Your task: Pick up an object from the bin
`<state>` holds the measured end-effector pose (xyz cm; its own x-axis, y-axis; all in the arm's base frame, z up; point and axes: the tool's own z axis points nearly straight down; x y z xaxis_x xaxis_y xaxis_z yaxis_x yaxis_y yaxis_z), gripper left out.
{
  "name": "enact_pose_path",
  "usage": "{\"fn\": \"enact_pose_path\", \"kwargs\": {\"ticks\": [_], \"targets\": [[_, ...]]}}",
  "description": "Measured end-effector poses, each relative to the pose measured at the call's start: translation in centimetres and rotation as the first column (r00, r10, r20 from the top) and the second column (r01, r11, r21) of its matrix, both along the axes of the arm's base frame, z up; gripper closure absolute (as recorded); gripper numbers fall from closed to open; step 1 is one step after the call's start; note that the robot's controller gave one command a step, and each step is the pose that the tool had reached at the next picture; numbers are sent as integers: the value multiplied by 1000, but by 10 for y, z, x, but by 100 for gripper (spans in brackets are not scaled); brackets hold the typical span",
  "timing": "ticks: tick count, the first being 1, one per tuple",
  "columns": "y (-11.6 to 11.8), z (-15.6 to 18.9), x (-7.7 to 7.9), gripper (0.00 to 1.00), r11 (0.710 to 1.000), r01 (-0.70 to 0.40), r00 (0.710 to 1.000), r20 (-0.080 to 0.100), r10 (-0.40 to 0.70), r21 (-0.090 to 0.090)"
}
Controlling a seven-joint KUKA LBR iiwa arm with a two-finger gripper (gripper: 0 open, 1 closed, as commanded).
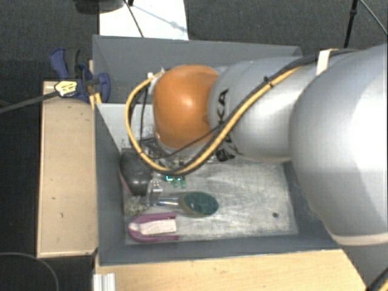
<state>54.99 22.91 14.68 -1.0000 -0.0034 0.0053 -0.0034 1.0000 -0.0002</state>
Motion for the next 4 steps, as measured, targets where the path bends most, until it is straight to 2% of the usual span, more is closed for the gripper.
{"fn": "enact_pose_path", "kwargs": {"ticks": [1, 2, 3, 4], "targets": [[-11, -77, 25, 0, 994, 108, 994, 10, -108, 2], [-14, -75, 25, 100, 994, 113, 994, 7, -113, -4], [-31, 59, 29, 100, 995, 102, 995, 16, -102, 4], [-31, 54, 27, 0, 995, 104, 995, 8, -104, 2]]}}
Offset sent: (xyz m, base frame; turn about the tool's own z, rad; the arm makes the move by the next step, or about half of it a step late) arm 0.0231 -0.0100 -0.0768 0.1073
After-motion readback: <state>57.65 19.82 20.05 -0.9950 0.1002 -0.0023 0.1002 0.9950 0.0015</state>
